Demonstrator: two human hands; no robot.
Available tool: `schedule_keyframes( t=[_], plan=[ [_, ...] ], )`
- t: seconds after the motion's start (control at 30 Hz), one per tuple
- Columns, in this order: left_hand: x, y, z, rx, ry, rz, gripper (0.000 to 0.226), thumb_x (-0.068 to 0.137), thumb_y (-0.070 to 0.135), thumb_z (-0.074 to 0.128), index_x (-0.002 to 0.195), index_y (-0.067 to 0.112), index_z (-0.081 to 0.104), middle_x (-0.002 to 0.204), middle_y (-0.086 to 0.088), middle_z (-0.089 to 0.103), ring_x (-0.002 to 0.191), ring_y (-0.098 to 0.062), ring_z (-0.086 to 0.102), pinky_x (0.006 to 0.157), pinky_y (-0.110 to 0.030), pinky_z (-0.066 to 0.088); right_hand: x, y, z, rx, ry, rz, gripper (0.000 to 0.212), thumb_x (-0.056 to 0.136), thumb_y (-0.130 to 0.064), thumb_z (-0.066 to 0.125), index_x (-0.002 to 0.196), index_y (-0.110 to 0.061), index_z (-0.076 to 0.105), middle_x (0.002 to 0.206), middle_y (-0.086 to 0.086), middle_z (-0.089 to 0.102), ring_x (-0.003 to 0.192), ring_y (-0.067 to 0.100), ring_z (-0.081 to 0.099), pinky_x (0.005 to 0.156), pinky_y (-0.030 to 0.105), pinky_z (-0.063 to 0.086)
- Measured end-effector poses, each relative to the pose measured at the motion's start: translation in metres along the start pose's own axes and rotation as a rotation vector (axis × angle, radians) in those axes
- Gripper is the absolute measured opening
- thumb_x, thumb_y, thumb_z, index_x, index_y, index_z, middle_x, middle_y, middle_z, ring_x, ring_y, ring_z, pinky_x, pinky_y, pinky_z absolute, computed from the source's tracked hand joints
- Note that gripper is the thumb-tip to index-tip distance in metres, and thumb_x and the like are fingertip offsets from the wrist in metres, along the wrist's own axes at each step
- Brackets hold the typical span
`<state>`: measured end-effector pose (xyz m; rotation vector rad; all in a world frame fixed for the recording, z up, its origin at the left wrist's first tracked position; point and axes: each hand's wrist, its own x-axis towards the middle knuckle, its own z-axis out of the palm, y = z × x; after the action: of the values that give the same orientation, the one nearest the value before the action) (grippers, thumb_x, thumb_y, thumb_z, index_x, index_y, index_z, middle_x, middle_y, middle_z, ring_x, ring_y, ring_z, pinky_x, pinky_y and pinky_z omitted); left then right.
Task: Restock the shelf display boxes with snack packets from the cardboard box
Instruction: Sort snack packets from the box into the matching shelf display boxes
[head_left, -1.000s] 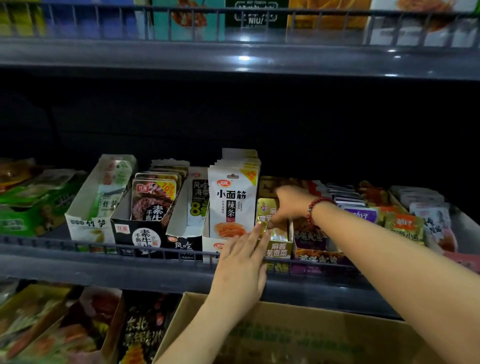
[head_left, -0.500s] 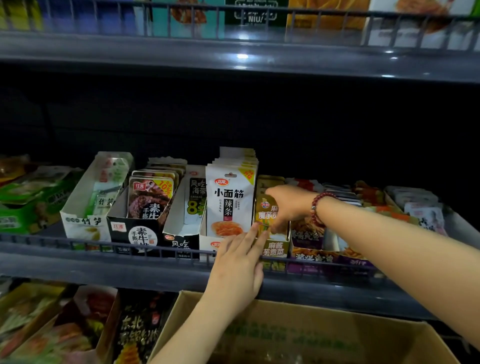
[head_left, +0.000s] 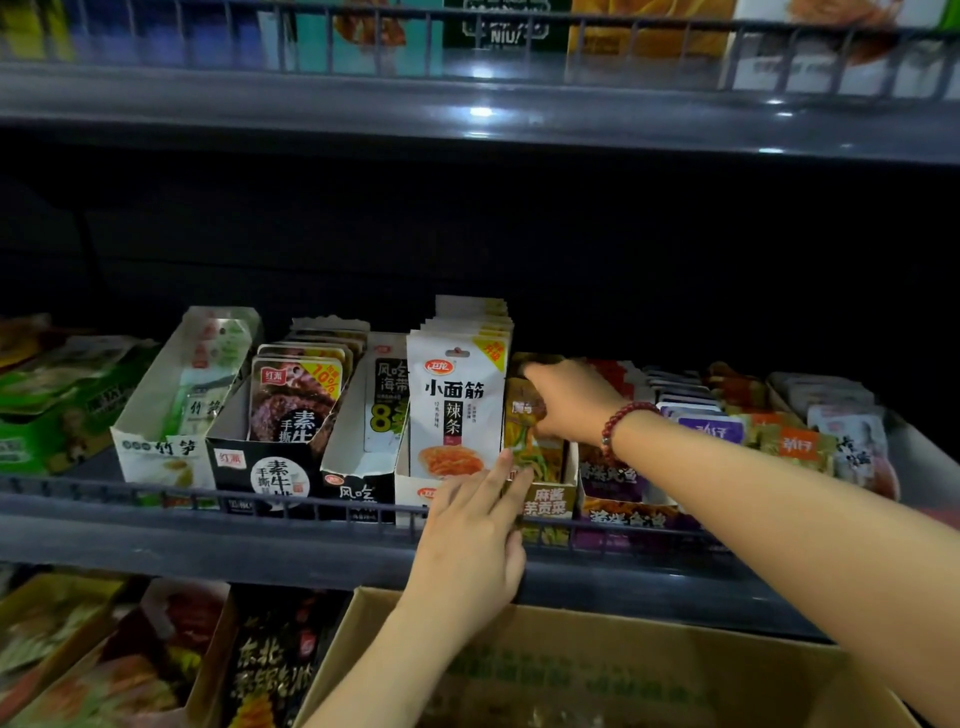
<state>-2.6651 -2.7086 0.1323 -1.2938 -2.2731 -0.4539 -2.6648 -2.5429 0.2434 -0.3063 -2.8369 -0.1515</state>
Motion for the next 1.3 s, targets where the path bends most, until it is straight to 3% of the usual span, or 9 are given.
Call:
schedule_keyframes(
  t=[0.2, 0.37, 0.47, 0.6, 0.7, 0.83, 0.97, 1.1, 1.3],
  plan=[
    [0.0, 0.002, -0.006, -0.019, -0.063, -0.018, 0.057, 0.077, 0.035, 0.037, 0.125, 0.021, 0.065, 0.133, -0.002, 0.061, 0.103, -0.014, 0.066, 0.094, -0.033, 0.05, -0.003, 0.004, 0.003, -0.023, 0.069, 0.027, 0.043, 0.08, -0.023, 0.073, 0.117, -0.014, 0.053, 0.105, 0.009, 0.064, 0.104, 0.029, 0.055, 0.07, 0.032, 0.045],
    [-0.001, 0.002, -0.006, -0.022, -0.073, 0.001, 0.053, 0.074, 0.034, 0.052, 0.123, 0.023, 0.066, 0.13, 0.0, 0.063, 0.101, -0.012, 0.067, 0.094, -0.032, 0.05, 0.001, 0.008, 0.001, -0.029, -0.026, 0.067, 0.073, 0.074, -0.033, 0.078, 0.135, -0.017, 0.04, 0.106, 0.004, 0.061, 0.092, 0.021, 0.059, 0.07, 0.027, 0.047],
    [-0.001, 0.001, -0.007, -0.02, -0.09, 0.006, 0.054, 0.075, 0.034, 0.047, 0.124, 0.022, 0.066, 0.131, -0.001, 0.062, 0.101, -0.013, 0.066, 0.097, -0.031, 0.046, 0.003, 0.016, 0.002, -0.054, 0.001, 0.117, 0.101, 0.066, -0.044, 0.081, 0.145, -0.025, 0.023, 0.137, 0.008, 0.044, 0.127, 0.029, 0.041, 0.103, 0.037, 0.033],
    [-0.001, 0.001, -0.008, -0.001, -0.133, -0.009, 0.059, 0.076, 0.034, 0.037, 0.127, 0.021, 0.064, 0.133, -0.002, 0.061, 0.103, -0.014, 0.066, 0.1, -0.033, 0.043, -0.002, 0.018, 0.006, 0.055, 0.044, 0.097, 0.107, 0.066, -0.039, 0.083, 0.148, -0.028, 0.015, 0.147, 0.011, 0.028, 0.128, 0.032, 0.04, 0.102, 0.038, 0.04],
    [-0.002, 0.0, -0.006, 0.03, -0.124, -0.009, 0.059, 0.075, 0.033, 0.046, 0.129, 0.018, 0.062, 0.135, -0.004, 0.06, 0.106, -0.017, 0.066, 0.098, -0.038, 0.048, -0.005, 0.023, 0.008, -0.033, 0.054, 0.059, 0.103, 0.073, -0.047, 0.076, 0.151, -0.03, 0.011, 0.154, 0.005, 0.019, 0.137, 0.03, 0.028, 0.11, 0.041, 0.03],
    [-0.003, 0.005, -0.008, 0.097, -0.125, -0.01, 0.074, 0.063, 0.034, 0.063, 0.134, 0.014, 0.058, 0.139, -0.007, 0.056, 0.121, -0.021, 0.06, 0.103, -0.046, 0.035, -0.015, 0.025, 0.006, 0.06, 0.053, 0.09, 0.098, 0.079, -0.046, 0.071, 0.152, -0.033, 0.007, 0.16, -0.001, 0.004, 0.146, 0.028, 0.007, 0.117, 0.046, 0.012],
    [-0.006, 0.012, -0.02, 0.041, -0.104, -0.065, 0.083, 0.064, 0.028, 0.08, 0.14, 0.014, 0.051, 0.146, -0.008, 0.047, 0.133, -0.021, 0.046, 0.107, -0.048, 0.024, -0.048, 0.02, -0.005, 0.158, 0.11, 0.082, 0.077, 0.089, -0.043, 0.06, 0.151, -0.031, 0.016, 0.16, -0.005, 0.008, 0.146, 0.02, 0.005, 0.117, 0.04, 0.007],
    [-0.022, 0.032, -0.034, -0.124, -0.072, -0.036, 0.064, 0.095, 0.027, 0.051, 0.153, 0.026, 0.023, 0.161, 0.007, 0.009, 0.149, -0.011, 0.01, 0.113, -0.024, -0.016, -0.109, 0.01, -0.016, 0.266, 0.167, 0.047, 0.056, 0.094, -0.032, 0.054, 0.146, -0.028, 0.033, 0.155, -0.005, 0.026, 0.144, 0.016, 0.017, 0.117, 0.032, 0.012],
    [-0.067, 0.075, -0.044, -0.356, -0.118, -0.111, 0.042, 0.098, 0.027, 0.048, 0.14, 0.03, 0.046, 0.151, 0.01, 0.033, 0.14, -0.009, 0.026, 0.116, -0.025, 0.012, -0.217, 0.016, -0.025, 0.378, 0.05, 0.059, 0.033, 0.093, -0.033, 0.056, 0.126, -0.031, 0.056, 0.126, -0.016, 0.054, 0.118, -0.001, 0.041, 0.104, 0.023, 0.034]
  ],
)
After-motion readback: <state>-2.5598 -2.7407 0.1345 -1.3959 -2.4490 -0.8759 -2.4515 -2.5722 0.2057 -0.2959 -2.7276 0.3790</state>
